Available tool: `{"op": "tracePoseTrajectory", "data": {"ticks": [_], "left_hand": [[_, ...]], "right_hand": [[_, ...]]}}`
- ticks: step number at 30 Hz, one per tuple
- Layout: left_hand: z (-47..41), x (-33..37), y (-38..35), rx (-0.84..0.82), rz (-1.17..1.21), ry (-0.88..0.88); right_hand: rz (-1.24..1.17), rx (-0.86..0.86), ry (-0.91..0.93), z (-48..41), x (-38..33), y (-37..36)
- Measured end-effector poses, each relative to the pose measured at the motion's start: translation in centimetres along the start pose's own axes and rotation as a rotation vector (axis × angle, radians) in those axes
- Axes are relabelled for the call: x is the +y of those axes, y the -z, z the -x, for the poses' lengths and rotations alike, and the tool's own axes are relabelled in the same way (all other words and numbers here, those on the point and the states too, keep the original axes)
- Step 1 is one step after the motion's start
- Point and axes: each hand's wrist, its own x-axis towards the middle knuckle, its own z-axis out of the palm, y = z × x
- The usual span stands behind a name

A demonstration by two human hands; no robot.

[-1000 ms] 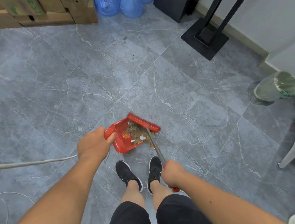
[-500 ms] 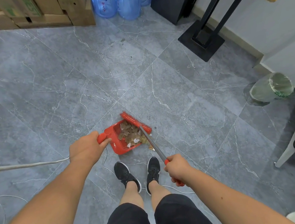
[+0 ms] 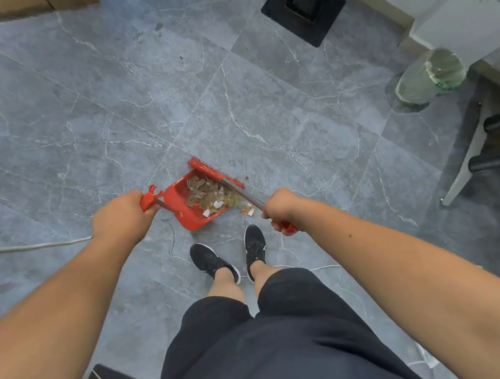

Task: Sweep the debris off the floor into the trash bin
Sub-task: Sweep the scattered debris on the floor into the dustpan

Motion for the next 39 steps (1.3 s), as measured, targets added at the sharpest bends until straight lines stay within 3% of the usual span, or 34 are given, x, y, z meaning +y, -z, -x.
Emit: {"op": "tracePoseTrajectory", "data": {"ticks": [9,22,32,39], "left_hand": [[-0.8,-0.4,1.0,-0.071,-0.226,-0.071],[-2.3,-2.9,3.0,-0.135,-0.112,-0.181],[-4.2,-4.9,4.1,-0.156,-0.152,-0.258],[-4.6,-5.0,3.8,-0.179,-0.211,-0.339]], "right_hand": [[-0.027,-0.008,-0.016,0.5,-0.8,0.1],[-0.320,0.129,-0.093,2.0,1.9,0.6],[-0.694,0.167,-0.198,-0.2,1.8,-5.3],[-0.859,0.047,-0.245,-0.1,0.2,-11.6]]}}
